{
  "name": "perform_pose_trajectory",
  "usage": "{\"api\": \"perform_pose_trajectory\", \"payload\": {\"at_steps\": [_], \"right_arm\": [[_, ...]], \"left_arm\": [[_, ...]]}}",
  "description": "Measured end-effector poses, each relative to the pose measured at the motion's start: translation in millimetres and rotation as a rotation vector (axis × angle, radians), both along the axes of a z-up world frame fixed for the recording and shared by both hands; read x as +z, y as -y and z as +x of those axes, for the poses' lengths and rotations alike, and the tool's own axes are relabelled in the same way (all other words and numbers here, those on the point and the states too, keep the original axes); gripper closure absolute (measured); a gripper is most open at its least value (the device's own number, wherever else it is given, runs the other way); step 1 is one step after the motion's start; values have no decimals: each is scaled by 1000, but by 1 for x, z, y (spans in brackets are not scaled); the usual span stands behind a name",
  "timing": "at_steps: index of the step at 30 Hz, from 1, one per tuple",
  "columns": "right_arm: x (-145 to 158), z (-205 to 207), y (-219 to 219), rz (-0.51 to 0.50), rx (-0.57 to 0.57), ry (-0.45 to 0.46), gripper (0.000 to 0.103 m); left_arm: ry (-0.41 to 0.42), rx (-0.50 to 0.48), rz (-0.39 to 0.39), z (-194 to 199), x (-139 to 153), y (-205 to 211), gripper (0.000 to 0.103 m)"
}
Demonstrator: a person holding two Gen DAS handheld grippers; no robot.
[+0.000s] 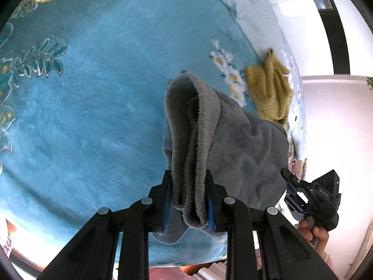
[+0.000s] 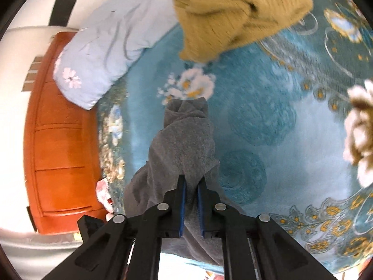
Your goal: Fold clothes
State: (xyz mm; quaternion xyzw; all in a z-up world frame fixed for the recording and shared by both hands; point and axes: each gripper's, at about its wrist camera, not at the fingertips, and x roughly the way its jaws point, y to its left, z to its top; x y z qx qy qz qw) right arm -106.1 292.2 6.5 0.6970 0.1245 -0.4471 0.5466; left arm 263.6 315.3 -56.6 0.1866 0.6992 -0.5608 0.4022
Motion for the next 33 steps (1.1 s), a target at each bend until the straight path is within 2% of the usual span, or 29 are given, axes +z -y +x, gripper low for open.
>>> {"api": "perform_pose_trajectory", "payload": {"at_steps": [5, 10, 15, 19, 26, 33], "right_arm": [[37, -15, 9, -46, 89, 10, 93], [84, -36, 9, -125, 83, 26, 93], [130, -58, -5, -216, -4, 26, 93], [168, -74, -23, -287, -99, 26, 93], [242, -100, -59, -432, -212, -37, 93], [283, -141, -117, -496, -345, -97, 93]], "left_arm": [[8, 75, -43, -19, 39, -14, 78], [-4, 88, -88, -34, 80, -18, 78], [-9, 19, -176, -49, 123, 4, 78], [-29, -52, -279, -63, 163, 19, 78], [-86, -178, -426, -104, 219, 37, 78], [-139, -326, -484, -163, 254, 38, 78]]}}
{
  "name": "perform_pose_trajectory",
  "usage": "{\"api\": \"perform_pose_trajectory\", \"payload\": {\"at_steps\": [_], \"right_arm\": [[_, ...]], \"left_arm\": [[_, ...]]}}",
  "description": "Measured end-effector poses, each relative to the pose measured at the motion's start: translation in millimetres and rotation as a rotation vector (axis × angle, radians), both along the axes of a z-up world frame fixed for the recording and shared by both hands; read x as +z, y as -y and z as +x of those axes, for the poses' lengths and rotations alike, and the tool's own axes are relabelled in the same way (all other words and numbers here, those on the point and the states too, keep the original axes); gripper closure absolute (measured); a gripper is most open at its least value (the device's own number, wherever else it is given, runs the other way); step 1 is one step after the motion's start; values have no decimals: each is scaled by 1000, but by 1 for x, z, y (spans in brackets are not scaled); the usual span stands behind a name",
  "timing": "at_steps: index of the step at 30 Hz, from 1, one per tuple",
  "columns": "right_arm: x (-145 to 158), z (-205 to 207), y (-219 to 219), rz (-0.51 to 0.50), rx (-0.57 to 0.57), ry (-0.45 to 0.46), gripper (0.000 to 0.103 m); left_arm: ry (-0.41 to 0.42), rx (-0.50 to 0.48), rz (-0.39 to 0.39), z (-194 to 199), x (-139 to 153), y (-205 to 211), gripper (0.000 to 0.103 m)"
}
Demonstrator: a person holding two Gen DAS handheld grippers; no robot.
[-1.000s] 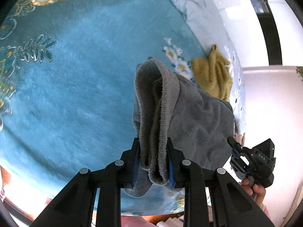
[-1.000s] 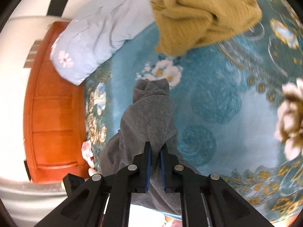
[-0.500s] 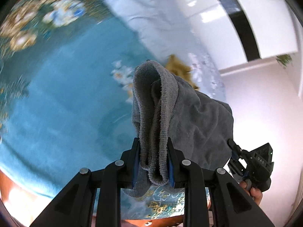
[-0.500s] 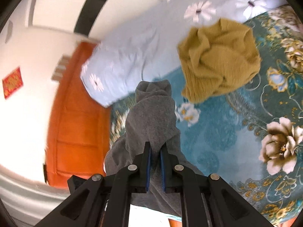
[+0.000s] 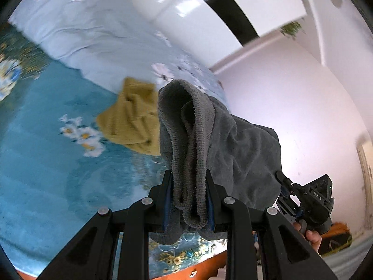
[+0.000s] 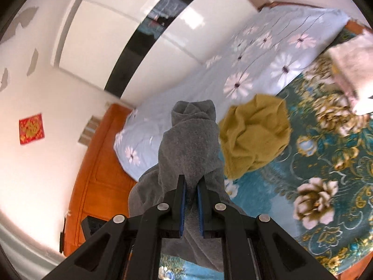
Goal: Fold clothes
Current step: 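Carry the folded sweatpants with both grippers toward the pink blanket stack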
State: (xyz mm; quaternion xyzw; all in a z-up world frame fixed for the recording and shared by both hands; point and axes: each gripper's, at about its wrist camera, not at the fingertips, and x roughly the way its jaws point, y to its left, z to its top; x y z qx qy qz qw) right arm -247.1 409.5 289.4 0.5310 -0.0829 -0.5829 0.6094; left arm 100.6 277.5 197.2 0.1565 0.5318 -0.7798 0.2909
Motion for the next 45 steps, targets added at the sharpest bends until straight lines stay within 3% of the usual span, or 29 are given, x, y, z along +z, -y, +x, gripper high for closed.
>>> {"api": "perform_pose_trajectory", "payload": {"at_steps": [9, 18, 25, 31, 38, 45], "right_arm": [[11, -78, -60, -47, -138, 12, 93], [-16, -225, -71, -63, -143, 66, 93], [-40, -366, -75, -27, -150, 117, 93], [-60, -459, -84, -11, -185, 154, 93], [-90, -537, -78, 8, -244, 208, 93], [-117, -589, -50, 55, -268, 231, 93]], "left_arm": [[31, -181, -65, -115, 25, -8, 78], [94, -228, -101, -278, 25, -13, 78], [133, -229, -23, -425, 18, -13, 78], [189, -264, 28, -536, 12, -4, 78], [276, -329, 44, -626, 8, 17, 78], [331, -374, 78, -689, -18, 48, 78]]}}
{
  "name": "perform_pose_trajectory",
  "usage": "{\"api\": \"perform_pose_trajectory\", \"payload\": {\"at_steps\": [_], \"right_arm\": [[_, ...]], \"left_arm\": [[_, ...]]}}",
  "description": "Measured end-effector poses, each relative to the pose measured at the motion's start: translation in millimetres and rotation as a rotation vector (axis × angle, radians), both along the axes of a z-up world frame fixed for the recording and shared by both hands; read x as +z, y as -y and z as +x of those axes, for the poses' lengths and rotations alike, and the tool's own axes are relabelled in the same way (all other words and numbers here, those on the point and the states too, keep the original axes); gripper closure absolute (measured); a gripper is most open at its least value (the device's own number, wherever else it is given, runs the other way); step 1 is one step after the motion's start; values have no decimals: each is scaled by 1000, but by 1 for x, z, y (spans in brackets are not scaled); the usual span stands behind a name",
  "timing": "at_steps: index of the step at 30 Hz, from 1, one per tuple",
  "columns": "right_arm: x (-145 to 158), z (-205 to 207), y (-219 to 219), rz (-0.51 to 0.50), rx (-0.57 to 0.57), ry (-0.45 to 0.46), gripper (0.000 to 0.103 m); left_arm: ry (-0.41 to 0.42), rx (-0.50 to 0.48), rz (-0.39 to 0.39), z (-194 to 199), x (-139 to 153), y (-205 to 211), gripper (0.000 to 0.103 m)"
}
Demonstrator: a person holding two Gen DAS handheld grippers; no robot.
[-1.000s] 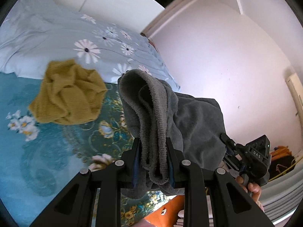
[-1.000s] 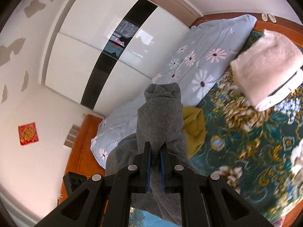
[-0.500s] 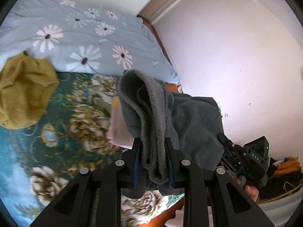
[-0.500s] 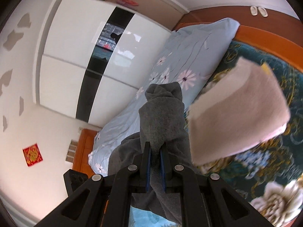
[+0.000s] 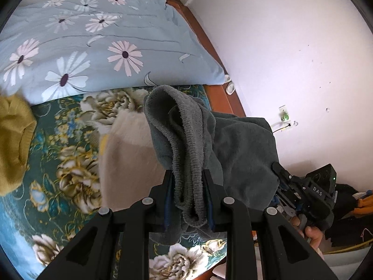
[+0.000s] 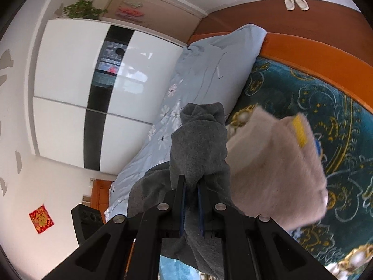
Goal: Fold clothes
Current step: 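Carry the folded sweatpants with both grippers toward the pink blanket stack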
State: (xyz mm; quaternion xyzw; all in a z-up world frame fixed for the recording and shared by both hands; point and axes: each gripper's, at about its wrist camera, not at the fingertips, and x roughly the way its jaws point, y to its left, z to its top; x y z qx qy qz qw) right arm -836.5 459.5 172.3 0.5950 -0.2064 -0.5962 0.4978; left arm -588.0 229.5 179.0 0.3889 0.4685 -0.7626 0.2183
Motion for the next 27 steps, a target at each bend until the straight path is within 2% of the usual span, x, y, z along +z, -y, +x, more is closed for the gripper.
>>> {"api": "perform_pose_trajectory", "payload": {"at_steps": [5, 9, 14, 17, 19, 23, 27], "right_arm": [[-33, -26, 11, 59, -16, 40, 93], [-69, -40, 11, 121, -39, 76, 93], [-99, -52, 5, 166, -70, 122, 93], [-114, -52, 9, 201, -64, 120, 93], [-126, -54, 8, 217, -80, 150, 93], [-137, -56, 7, 229, -92, 180, 91], [-123, -56, 9, 222, -76, 168, 88]], "left_arm": [[36, 6, 37, -18, -34, 16, 78], [85, 52, 75, -16, -67, 27, 78], [88, 132, 175, -3, -104, 33, 78], [119, 106, 149, -10, -112, 31, 77], [133, 87, 139, -14, -116, 30, 76], [143, 80, 147, -17, -119, 34, 75], [143, 111, 186, -13, -115, 38, 71]]}}
